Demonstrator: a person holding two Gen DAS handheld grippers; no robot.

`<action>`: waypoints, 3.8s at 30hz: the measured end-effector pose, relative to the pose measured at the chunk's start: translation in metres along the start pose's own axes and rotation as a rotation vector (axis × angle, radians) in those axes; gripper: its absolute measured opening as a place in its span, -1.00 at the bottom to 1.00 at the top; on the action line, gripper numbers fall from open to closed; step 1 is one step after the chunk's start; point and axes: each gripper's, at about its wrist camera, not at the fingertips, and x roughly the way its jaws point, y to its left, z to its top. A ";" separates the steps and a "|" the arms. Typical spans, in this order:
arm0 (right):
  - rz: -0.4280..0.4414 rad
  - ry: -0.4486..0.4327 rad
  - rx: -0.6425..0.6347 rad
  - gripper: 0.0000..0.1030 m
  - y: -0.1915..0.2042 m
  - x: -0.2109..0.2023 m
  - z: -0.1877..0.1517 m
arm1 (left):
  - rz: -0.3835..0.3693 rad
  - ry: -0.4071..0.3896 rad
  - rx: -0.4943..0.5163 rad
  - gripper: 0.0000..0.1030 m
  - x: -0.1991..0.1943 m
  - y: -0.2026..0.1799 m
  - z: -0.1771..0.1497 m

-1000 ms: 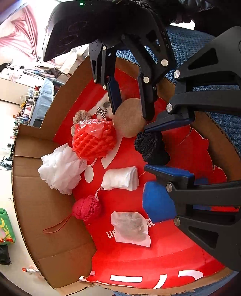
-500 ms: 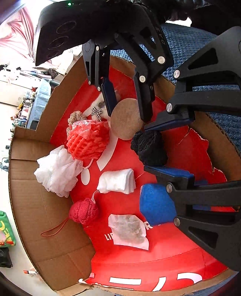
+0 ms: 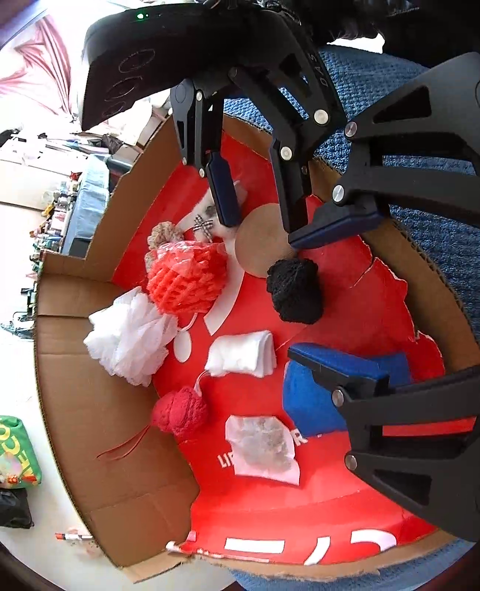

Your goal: Organize soft objects

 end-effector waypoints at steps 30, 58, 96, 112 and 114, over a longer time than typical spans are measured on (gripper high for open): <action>-0.408 -0.450 0.220 1.00 -0.001 -0.060 -0.022 | 0.461 -0.427 -0.216 0.88 -0.052 -0.006 -0.020; -0.490 -0.389 0.185 1.00 0.003 -0.041 -0.027 | 0.505 -0.338 -0.273 0.88 -0.032 -0.002 -0.023; -0.477 -0.377 0.199 1.00 0.000 -0.041 -0.028 | 0.491 -0.318 -0.293 0.88 -0.031 0.001 -0.026; -0.478 -0.377 0.199 1.00 0.000 -0.041 -0.028 | 0.490 -0.315 -0.294 0.88 -0.030 0.002 -0.026; -0.477 -0.378 0.199 1.00 0.000 -0.041 -0.027 | 0.490 -0.315 -0.294 0.88 -0.030 0.002 -0.026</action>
